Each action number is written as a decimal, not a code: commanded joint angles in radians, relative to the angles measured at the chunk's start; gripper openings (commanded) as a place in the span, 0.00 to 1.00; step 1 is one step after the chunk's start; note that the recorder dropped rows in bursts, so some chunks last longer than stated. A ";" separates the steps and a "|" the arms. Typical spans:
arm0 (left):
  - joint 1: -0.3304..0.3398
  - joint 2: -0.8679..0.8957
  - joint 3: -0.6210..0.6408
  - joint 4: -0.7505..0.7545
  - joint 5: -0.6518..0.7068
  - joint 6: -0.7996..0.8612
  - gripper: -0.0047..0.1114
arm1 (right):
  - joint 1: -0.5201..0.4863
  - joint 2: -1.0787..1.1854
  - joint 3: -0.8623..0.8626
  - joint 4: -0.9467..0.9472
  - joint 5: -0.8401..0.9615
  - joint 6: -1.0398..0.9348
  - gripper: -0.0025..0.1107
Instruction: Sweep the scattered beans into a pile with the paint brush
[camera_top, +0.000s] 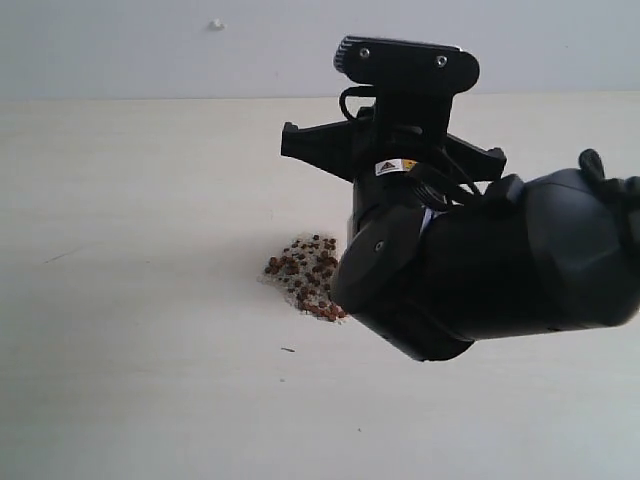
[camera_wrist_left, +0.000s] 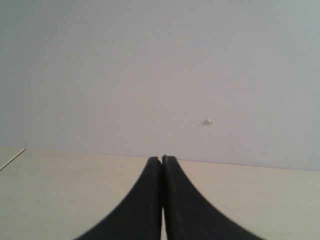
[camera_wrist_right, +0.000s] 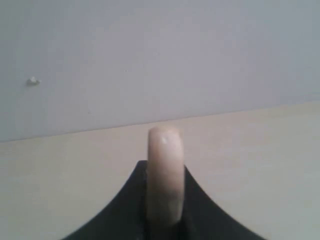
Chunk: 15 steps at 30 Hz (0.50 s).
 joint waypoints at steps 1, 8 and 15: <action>0.002 -0.005 0.006 -0.001 0.007 0.000 0.04 | 0.002 -0.049 -0.006 -0.017 -0.006 -0.108 0.02; 0.002 -0.005 0.006 -0.001 0.007 0.000 0.04 | -0.059 -0.106 -0.006 -0.296 0.145 -0.301 0.02; 0.002 -0.005 0.006 -0.001 0.007 0.000 0.04 | -0.312 -0.121 -0.008 -0.988 0.483 0.128 0.02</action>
